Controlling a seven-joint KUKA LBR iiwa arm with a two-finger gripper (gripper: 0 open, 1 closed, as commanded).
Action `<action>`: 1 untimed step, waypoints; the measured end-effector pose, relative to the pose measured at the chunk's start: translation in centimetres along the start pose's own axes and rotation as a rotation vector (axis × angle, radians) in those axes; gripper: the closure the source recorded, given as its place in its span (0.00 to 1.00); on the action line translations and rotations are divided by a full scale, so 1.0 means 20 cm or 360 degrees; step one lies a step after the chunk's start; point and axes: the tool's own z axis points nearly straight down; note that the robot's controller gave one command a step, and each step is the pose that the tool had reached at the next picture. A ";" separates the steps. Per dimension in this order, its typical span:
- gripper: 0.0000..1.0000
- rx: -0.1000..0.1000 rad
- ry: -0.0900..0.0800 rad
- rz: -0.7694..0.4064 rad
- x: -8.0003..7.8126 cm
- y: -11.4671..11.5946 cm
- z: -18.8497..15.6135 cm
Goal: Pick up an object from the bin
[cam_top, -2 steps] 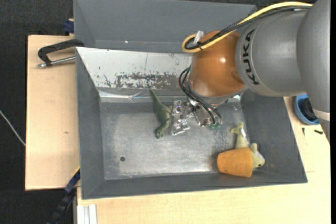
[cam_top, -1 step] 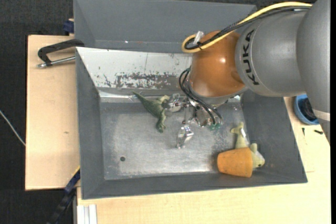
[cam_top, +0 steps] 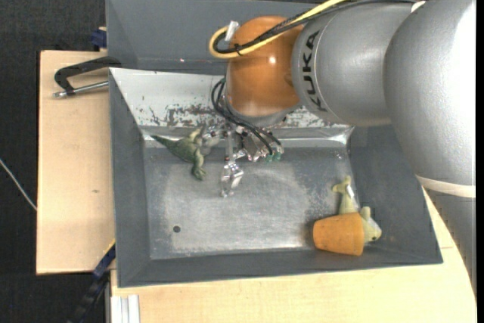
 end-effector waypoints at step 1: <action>0.00 -0.0001 -0.0026 0.0087 -0.08 0.14 -0.15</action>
Offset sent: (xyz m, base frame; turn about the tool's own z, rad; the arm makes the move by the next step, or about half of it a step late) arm 0.0039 0.0291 0.0278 0.0564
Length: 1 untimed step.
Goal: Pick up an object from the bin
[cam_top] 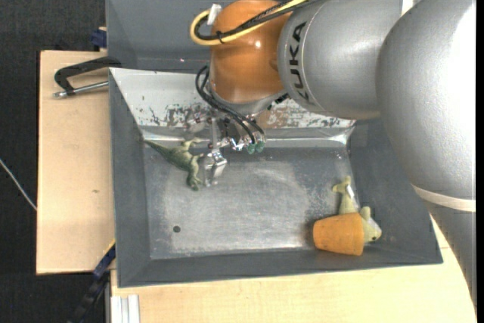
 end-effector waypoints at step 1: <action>0.00 0.0003 -0.0018 0.0053 0.01 -0.03 0.17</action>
Offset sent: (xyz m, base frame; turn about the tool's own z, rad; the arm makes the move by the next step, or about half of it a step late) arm -0.0071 -0.0099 -0.0613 0.0386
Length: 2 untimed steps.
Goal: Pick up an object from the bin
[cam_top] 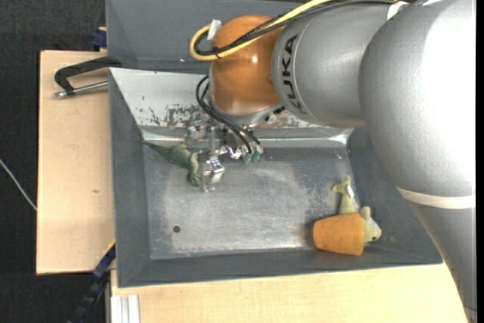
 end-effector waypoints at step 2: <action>0.00 0.0000 0.0027 0.0306 -0.06 0.18 0.16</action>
Offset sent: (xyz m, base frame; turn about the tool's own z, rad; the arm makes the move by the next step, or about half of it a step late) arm -0.0012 0.0558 0.0007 0.0723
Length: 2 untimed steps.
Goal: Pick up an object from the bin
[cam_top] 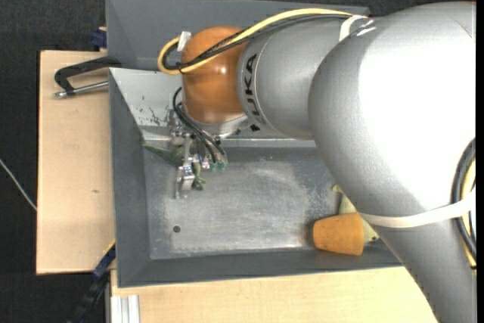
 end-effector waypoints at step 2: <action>1.00 -0.0001 -0.0013 -0.0363 0.19 0.04 -0.75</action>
Offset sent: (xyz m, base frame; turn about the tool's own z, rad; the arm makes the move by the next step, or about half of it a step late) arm 0.0000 0.0000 0.0000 0.0000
